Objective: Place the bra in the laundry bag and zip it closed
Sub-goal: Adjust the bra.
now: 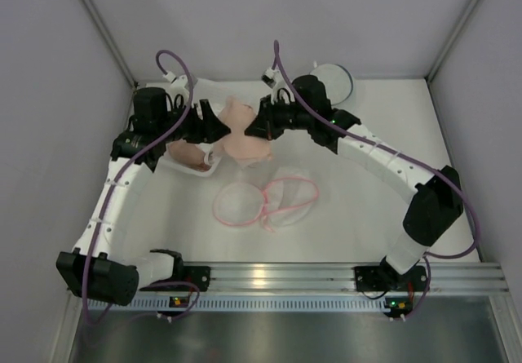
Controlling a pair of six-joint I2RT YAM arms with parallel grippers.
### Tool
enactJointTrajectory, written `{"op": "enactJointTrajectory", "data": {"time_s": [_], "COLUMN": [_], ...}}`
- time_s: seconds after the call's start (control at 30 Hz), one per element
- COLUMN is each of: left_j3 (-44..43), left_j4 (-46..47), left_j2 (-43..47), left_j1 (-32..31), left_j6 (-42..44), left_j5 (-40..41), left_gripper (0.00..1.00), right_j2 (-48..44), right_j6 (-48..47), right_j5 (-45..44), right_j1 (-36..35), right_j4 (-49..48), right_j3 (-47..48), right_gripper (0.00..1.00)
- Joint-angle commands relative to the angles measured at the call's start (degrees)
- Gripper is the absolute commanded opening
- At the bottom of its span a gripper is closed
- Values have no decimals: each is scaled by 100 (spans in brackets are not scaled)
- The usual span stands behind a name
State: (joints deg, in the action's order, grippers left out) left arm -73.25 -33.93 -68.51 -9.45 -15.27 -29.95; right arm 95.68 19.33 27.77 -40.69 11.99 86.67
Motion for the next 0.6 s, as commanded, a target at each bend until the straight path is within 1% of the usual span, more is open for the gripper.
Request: {"op": "enactJointTrajectory", "data": {"time_s": [0.0,0.03,0.1,0.17,0.2,0.27,0.3,0.33,0.37,0.43,0.47,0.5,0.53,0.57], "left_j3": [74,205,364,584,628,768,812,908,979,1276,1400,1506,1646,1656], "left_j4": [606,720,1203,1546,1608,1749,1932,2047,2179,3134,3695,4145,4932,5175], "left_j2": [-13,4,100,162,223,285,355,391,426,566,636,742,769,778], "left_j1": [-74,-109,-153,-188,-188,-188,-180,-162,-136,-4,66,136,232,268], "left_j6": [-63,-116,-309,-398,-415,-407,-424,-451,-520,-976,-1230,-1720,-1934,-2093], "left_j5": [-352,-458,-764,-871,-906,-1056,-1065,-1196,-1293,-1827,-2352,-2566,-2751,-3092], "left_gripper": [65,62,52,45,35,23,5,0,0,0,0,0,0,0], "right_j2": [-444,-445,-471,-506,-567,-647,-699,-822,-884,-1095,-1165,-1279,-1323,-1385], "right_j6": [123,141,220,334,491,711,904,975,1011,959,897,749,695,669], "right_j5": [281,316,509,668,895,1185,1326,1580,1669,1898,1942,2065,2153,2249], "right_j1": [17,26,34,61,87,227,297,359,464,535,562,562,562,571], "right_j4": [-373,-407,-495,-706,-820,-1354,-1557,-1733,-2083,-2358,-2472,-2552,-2631,-2753], "right_j3": [51,43,-18,-71,-176,-334,-527,-624,-730,-959,-1012,-1090,-1143,-1205], "right_gripper": [0,0,0,0,0,0,0,0,0,0,0,0,0,0]}}
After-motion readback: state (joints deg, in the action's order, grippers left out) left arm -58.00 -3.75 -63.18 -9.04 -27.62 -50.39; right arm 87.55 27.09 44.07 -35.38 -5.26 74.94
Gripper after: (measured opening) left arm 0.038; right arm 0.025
